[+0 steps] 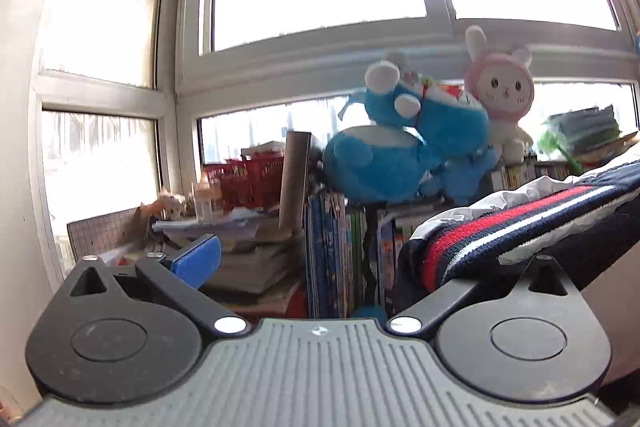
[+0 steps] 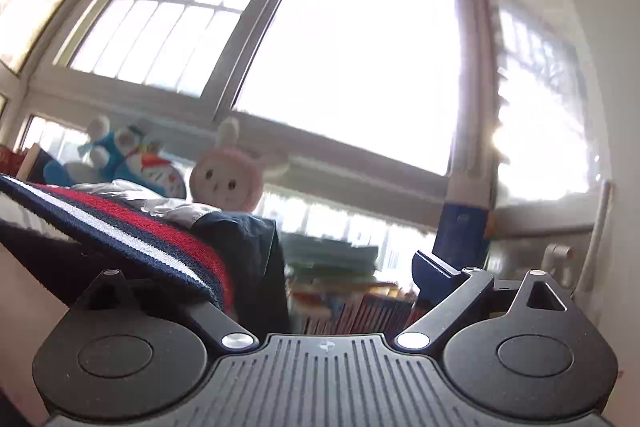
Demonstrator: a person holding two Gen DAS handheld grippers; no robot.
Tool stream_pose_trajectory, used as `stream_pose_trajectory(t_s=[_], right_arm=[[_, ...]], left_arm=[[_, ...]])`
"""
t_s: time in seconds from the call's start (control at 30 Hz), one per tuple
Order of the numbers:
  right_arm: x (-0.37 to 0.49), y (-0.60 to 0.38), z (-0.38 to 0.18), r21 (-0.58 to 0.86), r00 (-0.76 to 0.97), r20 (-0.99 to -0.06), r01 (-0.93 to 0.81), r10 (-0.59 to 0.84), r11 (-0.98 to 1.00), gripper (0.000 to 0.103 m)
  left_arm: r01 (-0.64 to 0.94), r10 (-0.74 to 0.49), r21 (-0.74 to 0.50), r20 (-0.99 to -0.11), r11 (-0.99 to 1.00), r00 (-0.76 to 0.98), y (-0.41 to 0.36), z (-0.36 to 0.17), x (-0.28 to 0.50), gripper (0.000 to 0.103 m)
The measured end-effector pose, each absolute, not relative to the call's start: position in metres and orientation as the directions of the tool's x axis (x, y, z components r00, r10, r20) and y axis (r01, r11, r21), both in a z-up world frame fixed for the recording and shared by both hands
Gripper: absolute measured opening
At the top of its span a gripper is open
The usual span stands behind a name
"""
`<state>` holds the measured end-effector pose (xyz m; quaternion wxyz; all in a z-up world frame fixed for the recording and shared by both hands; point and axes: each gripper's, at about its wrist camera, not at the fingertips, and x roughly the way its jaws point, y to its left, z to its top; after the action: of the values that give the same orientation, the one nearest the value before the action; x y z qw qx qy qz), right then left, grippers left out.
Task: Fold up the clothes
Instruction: 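Lay the jacket flat on the mat with both grippers and release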
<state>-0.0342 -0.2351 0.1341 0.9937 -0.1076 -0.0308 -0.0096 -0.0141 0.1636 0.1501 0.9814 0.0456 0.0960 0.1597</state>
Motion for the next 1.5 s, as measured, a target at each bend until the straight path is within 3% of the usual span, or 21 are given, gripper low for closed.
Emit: stream_pose_trajectory(t_s=[0.1, 0.17, 0.37, 1.0, 1.5], right_arm=[[-0.019, -0.234, 0.067, -0.273, 0.982, -0.188, -0.063, 0.011, 0.960, 0.092], [-0.016, -0.228, 0.022, -0.329, 0.955, -0.296, -0.109, 0.007, 0.938, 0.091], [-0.032, -0.216, -0.040, -0.354, 0.896, -0.445, -0.190, 0.014, 0.916, 0.091], [-0.052, -0.245, -0.046, -0.277, 0.837, -0.541, -0.268, 0.081, 0.923, 0.094], [-0.129, -0.274, -0.033, -0.224, 0.815, -0.553, -0.347, 0.174, 0.911, 0.095]], left_arm=[[-0.258, 0.296, 0.150, -0.358, 0.954, 0.886, 0.167, 0.088, -0.008, 0.103], [-0.246, 0.293, 0.160, -0.452, 0.956, 0.842, 0.166, 0.044, -0.011, 0.103], [-0.242, 0.275, 0.136, -0.592, 0.961, 0.758, 0.169, -0.017, -0.025, 0.103], [-0.155, 0.220, 0.156, -0.639, 0.975, 0.737, 0.158, -0.027, -0.058, 0.103], [-0.088, 0.142, 0.116, -0.646, 0.989, 0.750, 0.143, -0.018, -0.145, 0.103]])
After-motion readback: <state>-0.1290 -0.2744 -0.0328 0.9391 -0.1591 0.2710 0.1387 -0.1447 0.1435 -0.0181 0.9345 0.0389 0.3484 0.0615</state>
